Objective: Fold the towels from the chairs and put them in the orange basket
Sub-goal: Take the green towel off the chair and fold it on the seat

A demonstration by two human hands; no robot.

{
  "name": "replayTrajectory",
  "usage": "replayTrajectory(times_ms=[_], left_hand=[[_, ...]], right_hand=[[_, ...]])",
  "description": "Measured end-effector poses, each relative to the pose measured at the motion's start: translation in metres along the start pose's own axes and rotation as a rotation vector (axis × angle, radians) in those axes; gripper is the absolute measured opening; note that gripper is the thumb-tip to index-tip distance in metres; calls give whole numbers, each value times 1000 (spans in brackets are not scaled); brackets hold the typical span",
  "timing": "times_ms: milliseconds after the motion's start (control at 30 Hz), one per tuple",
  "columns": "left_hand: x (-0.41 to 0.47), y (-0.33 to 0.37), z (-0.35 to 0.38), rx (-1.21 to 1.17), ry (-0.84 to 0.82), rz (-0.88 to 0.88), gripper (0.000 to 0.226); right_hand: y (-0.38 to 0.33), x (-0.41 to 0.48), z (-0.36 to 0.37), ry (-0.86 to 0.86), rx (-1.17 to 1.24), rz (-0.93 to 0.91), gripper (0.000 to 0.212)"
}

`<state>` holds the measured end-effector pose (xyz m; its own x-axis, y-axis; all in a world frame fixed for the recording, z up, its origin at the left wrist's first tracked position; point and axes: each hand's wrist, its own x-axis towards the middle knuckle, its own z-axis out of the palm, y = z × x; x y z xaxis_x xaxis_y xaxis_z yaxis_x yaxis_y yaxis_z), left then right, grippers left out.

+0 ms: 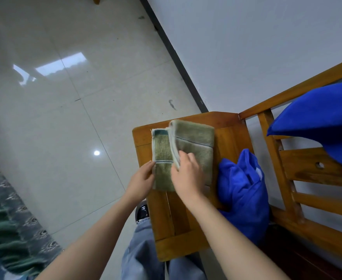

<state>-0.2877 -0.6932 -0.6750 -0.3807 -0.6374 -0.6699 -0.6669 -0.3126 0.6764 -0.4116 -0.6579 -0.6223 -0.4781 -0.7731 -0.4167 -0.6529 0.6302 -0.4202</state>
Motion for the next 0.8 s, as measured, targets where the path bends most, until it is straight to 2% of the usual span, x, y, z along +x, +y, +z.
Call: replayTrajectory(times_ms=[200,267,300,367,433,500,600,700,800], left_hand=[[0,18,-6,-244,0,-43,32],[-1,12,-7,-263,7,-42,29],[0,9,-6,-222,39,-47,30],[6,5,-2,-7,160,-57,44],[13,9,3,367,269,61,51],[25,14,8,686,313,288,55],[50,18,17,936,294,521,58],[71,9,23,1058,268,554,61],[79,-12,27,1038,245,473,67]], right_hand=[[-16,8,25,-165,19,-40,35],[-7,10,25,-220,-31,-73,38],[0,12,24,-195,-50,-80,42],[14,16,20,40,-81,-89,46],[31,27,17,246,-206,-120,45],[47,42,19,218,-393,-141,52],[78,59,33,127,-558,-254,65],[100,67,51,112,-611,-381,67],[107,72,60,151,-600,-472,65]])
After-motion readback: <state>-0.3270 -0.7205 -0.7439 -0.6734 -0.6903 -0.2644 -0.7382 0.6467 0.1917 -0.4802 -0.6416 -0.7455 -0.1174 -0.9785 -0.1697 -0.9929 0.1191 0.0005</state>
